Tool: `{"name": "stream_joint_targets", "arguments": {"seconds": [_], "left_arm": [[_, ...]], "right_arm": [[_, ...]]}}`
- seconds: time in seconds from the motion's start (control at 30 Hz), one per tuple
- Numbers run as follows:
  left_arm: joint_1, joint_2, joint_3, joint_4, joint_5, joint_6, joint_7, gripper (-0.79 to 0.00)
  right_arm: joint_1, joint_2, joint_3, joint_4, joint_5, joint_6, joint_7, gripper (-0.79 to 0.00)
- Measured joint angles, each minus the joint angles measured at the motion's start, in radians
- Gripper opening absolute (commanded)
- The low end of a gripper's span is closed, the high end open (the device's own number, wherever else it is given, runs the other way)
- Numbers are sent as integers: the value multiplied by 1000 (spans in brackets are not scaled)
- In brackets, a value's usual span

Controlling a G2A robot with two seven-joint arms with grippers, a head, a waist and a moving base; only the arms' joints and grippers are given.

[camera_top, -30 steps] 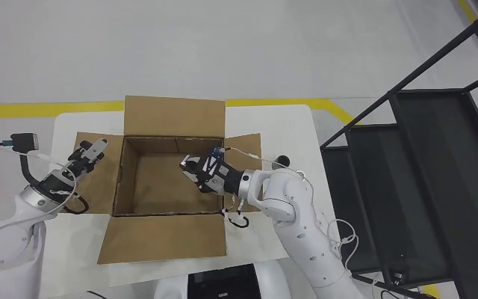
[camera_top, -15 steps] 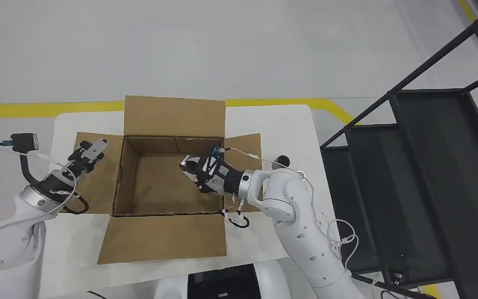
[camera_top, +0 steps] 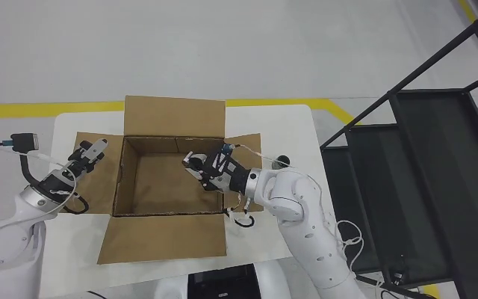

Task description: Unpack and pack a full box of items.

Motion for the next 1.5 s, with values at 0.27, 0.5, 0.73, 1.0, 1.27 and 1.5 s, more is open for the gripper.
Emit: {"name": "stream_joint_targets", "arguments": {"seconds": [0.27,0.5,0.73,1.0,1.27,1.5], "left_arm": [[0,0,0,0,0,0,0,0],[0,0,0,0,0,0,0,0],[0,0,0,0,0,0,0,0],[0,0,0,0,0,0,0,0],[0,0,0,0,0,0,0,0],[0,0,0,0,0,0,0,0]], "right_arm": [[-206,60,297,-286,247,-41,261,-785],[-396,100,566,-363,449,-28,393,-785],[-540,131,740,-345,467,-39,449,-785],[-556,162,668,-199,174,-38,440,-785],[-424,173,522,13,-206,64,287,-785],[-339,174,426,168,-338,186,204,-785]]}}
